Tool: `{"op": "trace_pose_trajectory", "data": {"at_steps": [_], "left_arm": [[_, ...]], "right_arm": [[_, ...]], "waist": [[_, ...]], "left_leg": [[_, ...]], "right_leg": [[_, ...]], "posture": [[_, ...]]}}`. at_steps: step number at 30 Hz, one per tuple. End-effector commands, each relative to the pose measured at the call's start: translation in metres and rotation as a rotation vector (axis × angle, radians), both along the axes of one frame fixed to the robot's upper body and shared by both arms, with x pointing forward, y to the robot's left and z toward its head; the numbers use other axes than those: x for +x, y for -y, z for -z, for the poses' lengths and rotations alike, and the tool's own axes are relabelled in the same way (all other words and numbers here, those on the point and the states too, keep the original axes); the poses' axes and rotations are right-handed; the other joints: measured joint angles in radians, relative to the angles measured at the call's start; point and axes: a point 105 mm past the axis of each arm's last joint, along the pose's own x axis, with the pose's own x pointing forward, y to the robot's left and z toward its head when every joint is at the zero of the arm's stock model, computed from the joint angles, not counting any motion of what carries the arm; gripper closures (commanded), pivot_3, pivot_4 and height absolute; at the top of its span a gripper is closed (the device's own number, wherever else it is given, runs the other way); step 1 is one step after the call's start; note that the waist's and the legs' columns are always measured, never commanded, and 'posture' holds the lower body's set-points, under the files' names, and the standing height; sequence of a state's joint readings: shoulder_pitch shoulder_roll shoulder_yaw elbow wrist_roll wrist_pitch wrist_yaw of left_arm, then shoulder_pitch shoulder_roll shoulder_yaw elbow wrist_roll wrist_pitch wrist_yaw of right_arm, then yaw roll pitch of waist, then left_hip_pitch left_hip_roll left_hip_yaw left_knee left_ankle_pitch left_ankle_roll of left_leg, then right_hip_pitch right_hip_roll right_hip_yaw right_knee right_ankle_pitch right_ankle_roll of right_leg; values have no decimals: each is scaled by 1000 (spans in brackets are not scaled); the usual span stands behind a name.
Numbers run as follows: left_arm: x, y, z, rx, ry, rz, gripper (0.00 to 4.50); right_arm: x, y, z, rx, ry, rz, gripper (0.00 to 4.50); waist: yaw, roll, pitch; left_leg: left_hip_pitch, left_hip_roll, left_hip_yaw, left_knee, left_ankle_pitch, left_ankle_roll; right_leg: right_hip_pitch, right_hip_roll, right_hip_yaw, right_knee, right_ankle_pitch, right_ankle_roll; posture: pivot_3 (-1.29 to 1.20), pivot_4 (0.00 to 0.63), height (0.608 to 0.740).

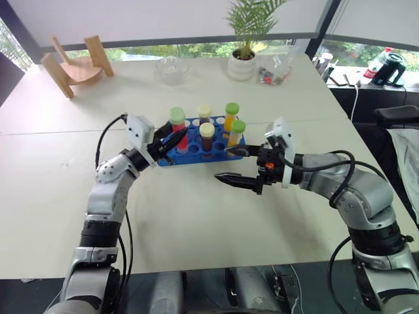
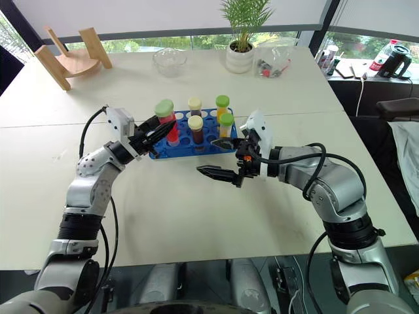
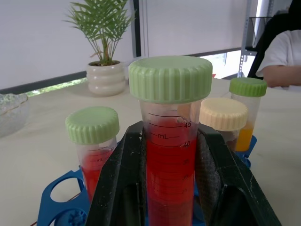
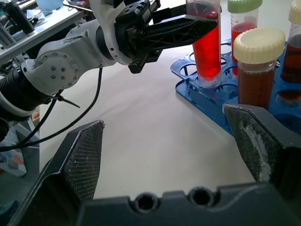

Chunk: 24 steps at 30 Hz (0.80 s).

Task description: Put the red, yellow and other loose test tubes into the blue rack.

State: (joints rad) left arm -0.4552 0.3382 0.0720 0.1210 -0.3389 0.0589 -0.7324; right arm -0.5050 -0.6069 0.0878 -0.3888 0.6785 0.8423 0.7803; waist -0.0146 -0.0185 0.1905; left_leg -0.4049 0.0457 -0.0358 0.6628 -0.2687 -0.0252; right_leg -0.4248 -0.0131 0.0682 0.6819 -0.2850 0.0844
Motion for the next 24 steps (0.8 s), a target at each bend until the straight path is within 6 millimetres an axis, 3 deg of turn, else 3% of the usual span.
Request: {"op": "trace_pose_trajectory", "data": {"at_steps": [1, 8, 18, 24], "left_arm": [[4, -10, 16, 40, -39, -61, 3675], [7, -6, 17, 41, -34, -59, 3675], [-8, 5, 16, 54, -52, -2, 3675], [-9, 1, 18, 59, -71, -12, 3675]], "right_arm": [[0, -1, -10, 29, 44, 0, 0], [1, -6, -10, 43, 40, 3, 0], [-3, -14, -4, 78, 21, 10, 0], [-2, -18, -2, 95, 12, 9, 0]], "waist": [[0, 0, 0], [1, 0, 0], [1, 0, 0], [-1, 0, 0]], "left_leg": [[0, 0, 0, 0, 0, 0], [0, 0, 0, 0, 0, 0], [0, 0, 0, 0, 0, 0], [0, 1, 0, -1, 0, 0]], "right_leg": [[0, 0, 0, 0, 0, 0], [0, 0, 0, 0, 0, 0], [0, 0, 0, 0, 0, 0], [0, 1, 0, -1, 0, 0]], "posture": [[0, 150, 740], [0, 150, 740], [0, 150, 740], [0, 150, 740]]}}
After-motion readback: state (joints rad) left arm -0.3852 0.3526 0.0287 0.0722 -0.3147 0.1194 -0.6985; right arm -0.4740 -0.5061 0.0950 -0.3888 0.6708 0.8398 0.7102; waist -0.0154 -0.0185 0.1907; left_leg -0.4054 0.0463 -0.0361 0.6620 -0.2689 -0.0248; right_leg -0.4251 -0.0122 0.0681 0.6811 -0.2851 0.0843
